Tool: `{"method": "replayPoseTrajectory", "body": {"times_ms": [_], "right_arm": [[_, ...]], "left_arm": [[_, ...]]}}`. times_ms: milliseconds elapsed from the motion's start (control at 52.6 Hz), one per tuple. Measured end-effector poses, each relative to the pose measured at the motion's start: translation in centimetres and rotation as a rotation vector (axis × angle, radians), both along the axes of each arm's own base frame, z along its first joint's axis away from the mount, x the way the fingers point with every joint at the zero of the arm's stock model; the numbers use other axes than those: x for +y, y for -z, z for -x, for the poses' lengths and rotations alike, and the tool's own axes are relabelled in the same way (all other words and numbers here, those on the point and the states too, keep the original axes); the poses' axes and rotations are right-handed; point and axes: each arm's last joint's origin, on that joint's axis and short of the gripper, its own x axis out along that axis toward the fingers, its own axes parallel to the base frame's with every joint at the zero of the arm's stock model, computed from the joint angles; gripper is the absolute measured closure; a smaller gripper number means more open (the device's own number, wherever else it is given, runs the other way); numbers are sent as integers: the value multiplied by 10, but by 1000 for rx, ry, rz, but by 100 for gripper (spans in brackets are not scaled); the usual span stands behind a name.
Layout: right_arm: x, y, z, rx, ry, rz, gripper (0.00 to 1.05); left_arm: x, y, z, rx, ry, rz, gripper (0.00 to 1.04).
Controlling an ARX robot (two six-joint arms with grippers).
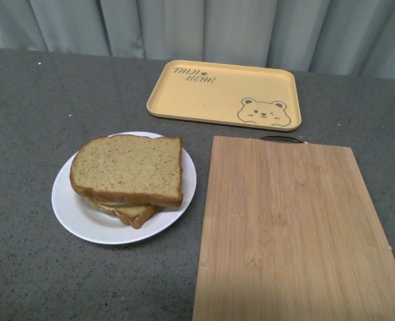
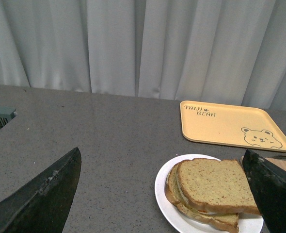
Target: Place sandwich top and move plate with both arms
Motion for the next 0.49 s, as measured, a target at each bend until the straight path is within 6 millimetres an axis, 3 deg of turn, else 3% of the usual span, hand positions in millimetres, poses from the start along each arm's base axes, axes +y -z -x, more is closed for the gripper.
{"method": "replayPoseTrajectory", "body": {"times_ms": [399,494], "right_arm": [[0,3,12,6,0,0,104],[0,3,12,6,0,2,91]], "left_arm": [[0,0,0,0,0,0,7],[0,0,0,0,0,0,7]]}}
